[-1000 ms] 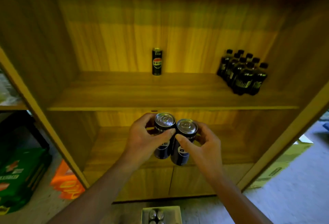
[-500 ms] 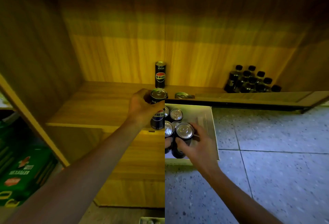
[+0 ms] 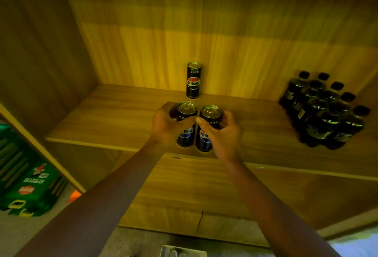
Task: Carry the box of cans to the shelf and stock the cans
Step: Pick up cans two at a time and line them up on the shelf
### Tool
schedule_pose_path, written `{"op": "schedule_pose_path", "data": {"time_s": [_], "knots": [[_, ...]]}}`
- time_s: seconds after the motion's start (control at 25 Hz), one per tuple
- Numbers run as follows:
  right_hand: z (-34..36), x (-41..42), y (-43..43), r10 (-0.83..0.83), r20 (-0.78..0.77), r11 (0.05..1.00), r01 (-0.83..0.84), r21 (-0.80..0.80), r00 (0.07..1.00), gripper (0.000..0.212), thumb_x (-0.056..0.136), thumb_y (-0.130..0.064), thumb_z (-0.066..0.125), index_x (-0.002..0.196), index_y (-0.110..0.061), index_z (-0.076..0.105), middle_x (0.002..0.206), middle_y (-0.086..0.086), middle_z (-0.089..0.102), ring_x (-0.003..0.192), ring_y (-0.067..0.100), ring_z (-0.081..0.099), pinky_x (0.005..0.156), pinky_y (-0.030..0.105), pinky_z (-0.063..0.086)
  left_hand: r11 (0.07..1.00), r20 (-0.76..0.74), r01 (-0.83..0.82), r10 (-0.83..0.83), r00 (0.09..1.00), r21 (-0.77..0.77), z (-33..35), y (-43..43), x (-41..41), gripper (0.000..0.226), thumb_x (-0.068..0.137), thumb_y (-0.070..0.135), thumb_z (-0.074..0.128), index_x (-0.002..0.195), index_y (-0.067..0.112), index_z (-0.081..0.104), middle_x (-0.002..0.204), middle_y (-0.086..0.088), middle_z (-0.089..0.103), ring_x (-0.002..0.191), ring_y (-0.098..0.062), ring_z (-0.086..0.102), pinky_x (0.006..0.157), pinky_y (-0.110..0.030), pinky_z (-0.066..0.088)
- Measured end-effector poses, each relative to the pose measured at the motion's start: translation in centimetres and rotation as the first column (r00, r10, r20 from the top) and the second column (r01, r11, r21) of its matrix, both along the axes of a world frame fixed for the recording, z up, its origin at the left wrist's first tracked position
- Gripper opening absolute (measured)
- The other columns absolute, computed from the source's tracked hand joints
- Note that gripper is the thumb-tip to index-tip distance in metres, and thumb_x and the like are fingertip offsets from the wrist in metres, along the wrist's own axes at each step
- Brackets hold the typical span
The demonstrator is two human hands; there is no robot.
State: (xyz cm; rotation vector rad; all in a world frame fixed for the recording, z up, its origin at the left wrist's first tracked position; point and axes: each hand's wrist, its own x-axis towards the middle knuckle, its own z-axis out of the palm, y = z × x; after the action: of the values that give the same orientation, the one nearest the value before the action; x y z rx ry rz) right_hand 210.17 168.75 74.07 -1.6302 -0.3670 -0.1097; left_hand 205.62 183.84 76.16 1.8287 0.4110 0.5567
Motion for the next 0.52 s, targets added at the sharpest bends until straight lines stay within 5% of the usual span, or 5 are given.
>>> {"op": "schedule_pose_path", "data": {"time_s": [0.16, 0.28, 0.4, 0.52], "knots": [[-1.6, 0.6, -1.6, 0.047, -0.015, 0.986, -0.049, -0.162, 0.999, 0.065, 0.074, -0.034, 0.087, 0.13, -0.018, 0.057, 0.119, -0.014, 0.064, 0.104, -0.012, 0.061, 0.076, 0.012, 0.054, 0.987, -0.031, 0.157, -0.158, 0.987, -0.036, -1.2, 1.5, -0.7, 0.064, 0.067, 0.013, 0.089, 0.124, 0.013, 0.06, 0.114, 0.002, 0.069, 0.106, -0.006, 0.065, 0.084, -0.023, 0.058], [-2.8, 1.4, -2.3, 0.049, -0.033, 0.939, -0.057, -0.34, 0.998, 0.069, 0.074, -0.05, 0.082, 0.131, -0.019, 0.056, 0.127, -0.004, 0.064, 0.114, 0.011, 0.063, 0.087, 0.034, 0.059, 0.988, -0.087, 0.15, -0.147, 0.985, 0.027, -2.1, 2.0, -0.4, 0.056, 0.068, 0.012, 0.087, 0.119, 0.014, 0.064, 0.109, 0.003, 0.07, 0.104, -0.014, 0.067, 0.089, -0.041, 0.058], [-2.3, 2.9, -1.3, 0.083, -0.034, 0.953, -0.09, -0.29, 0.996, 0.054, 0.079, -0.038, 0.081, 0.125, -0.019, 0.059, 0.117, -0.01, 0.065, 0.101, -0.005, 0.061, 0.072, 0.009, 0.054, 0.989, -0.093, 0.125, -0.117, 0.989, 0.083, -2.2, 2.3, 1.3, 0.054, 0.067, 0.016, 0.088, 0.116, 0.015, 0.064, 0.106, 0.003, 0.07, 0.099, -0.013, 0.069, 0.086, -0.04, 0.06], [-1.7, 5.7, 0.3, 0.089, -0.019, 0.968, -0.091, -0.234, 0.996, 0.048, 0.083, -0.026, 0.08, 0.125, -0.015, 0.061, 0.114, -0.009, 0.065, 0.092, -0.015, 0.059, 0.069, 0.003, 0.05, 0.993, -0.088, 0.095, -0.089, 0.992, 0.068, -2.1, 3.0, 3.9, 0.054, 0.068, 0.016, 0.088, 0.116, 0.014, 0.064, 0.105, 0.003, 0.071, 0.096, -0.013, 0.069, 0.085, -0.037, 0.06]]}}
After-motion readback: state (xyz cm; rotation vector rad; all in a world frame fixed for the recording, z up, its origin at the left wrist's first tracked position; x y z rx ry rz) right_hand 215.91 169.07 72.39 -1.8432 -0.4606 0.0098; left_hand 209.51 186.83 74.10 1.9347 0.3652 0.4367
